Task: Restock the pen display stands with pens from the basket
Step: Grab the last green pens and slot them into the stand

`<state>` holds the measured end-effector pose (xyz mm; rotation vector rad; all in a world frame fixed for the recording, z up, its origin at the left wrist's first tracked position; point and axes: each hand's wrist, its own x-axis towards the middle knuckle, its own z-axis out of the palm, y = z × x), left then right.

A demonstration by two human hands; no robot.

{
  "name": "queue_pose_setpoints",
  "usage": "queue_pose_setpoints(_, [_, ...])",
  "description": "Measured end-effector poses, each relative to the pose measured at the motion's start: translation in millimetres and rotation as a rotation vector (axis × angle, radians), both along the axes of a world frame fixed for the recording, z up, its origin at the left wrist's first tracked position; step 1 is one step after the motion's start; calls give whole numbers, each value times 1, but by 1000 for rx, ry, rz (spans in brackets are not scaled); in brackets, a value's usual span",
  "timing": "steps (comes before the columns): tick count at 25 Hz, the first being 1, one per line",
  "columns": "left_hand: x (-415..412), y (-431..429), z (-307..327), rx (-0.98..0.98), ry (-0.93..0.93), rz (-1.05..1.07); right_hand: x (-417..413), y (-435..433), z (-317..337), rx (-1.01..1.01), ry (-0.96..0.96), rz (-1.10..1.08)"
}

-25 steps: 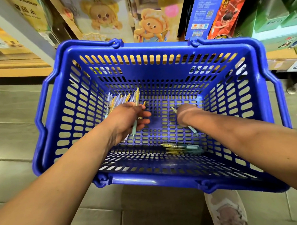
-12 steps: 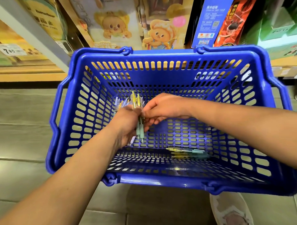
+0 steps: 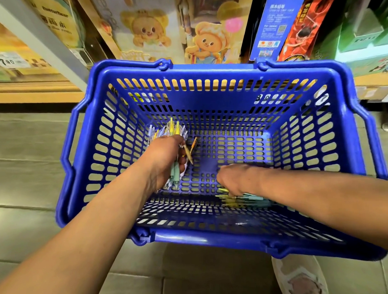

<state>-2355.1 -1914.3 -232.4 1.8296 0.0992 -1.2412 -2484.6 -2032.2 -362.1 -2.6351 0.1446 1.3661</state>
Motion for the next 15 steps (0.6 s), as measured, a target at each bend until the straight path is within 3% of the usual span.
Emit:
queue_pose_setpoints(7, [1,1,-6,-24,-8,-5,15,-13,9,38,-10,-47])
queue_pose_setpoints(11, [3,1,-9,-35,24,38,51,-41,54,401,-232,-438])
queue_pose_setpoints(15, [-1,2,-12,-20,25,-17,70,-52,86,851,-309,-822])
